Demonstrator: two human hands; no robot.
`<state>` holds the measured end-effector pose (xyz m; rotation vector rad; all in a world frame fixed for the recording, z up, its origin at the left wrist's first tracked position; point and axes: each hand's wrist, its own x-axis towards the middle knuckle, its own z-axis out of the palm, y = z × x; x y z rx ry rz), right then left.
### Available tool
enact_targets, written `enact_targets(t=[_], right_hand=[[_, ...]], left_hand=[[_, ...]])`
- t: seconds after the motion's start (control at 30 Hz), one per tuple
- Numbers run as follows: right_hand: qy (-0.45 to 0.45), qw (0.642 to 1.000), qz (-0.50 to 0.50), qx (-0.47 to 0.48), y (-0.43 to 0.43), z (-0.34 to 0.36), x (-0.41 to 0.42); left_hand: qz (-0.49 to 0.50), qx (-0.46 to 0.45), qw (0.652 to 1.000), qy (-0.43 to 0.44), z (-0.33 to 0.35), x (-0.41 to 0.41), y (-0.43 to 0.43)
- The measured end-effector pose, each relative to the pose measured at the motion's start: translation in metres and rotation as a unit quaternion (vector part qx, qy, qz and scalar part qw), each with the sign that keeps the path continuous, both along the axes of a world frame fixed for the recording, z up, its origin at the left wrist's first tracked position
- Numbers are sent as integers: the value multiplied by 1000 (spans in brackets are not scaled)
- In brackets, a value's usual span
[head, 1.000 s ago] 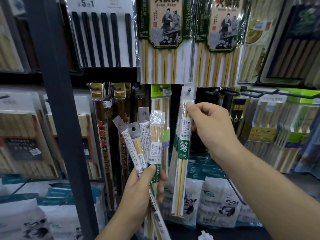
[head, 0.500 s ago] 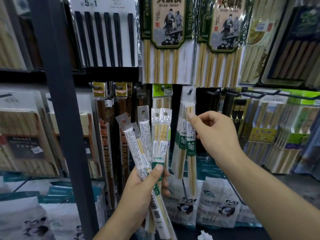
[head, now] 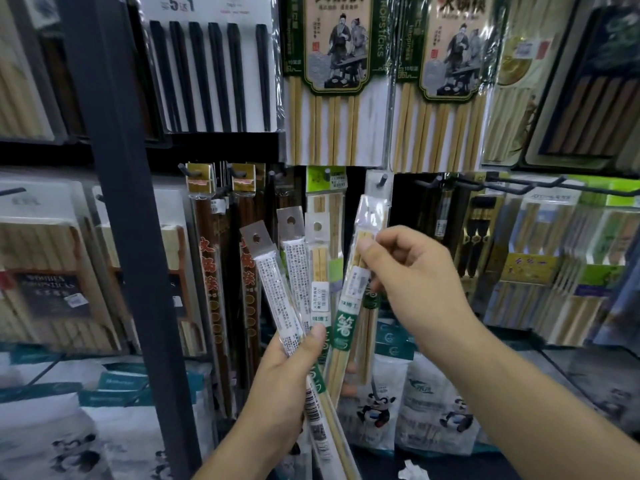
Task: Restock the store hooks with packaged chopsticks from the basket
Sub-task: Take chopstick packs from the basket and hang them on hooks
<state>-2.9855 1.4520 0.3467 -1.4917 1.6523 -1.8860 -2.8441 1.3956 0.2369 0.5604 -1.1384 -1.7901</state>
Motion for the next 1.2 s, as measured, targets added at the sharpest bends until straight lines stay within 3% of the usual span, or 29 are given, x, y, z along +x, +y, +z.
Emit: enact_targets(t=[0.13,0.53,1.07,1.2], right_hand=[[-21,999,-9,-30,-5,17,-11],[-24,999,-32,-25,-16,25,-20],[48,992,-117,-6,-6,6,-28],[68,995,-65,-10,1,1,-16]], left_hand=[[11,13,1000,-1,-5,0,-8],[25,-110,991,-71,-7,1,-7],[-9,-98,995,-22,5,0,-7],[-17,-111,993,-17,7,-3,-5]])
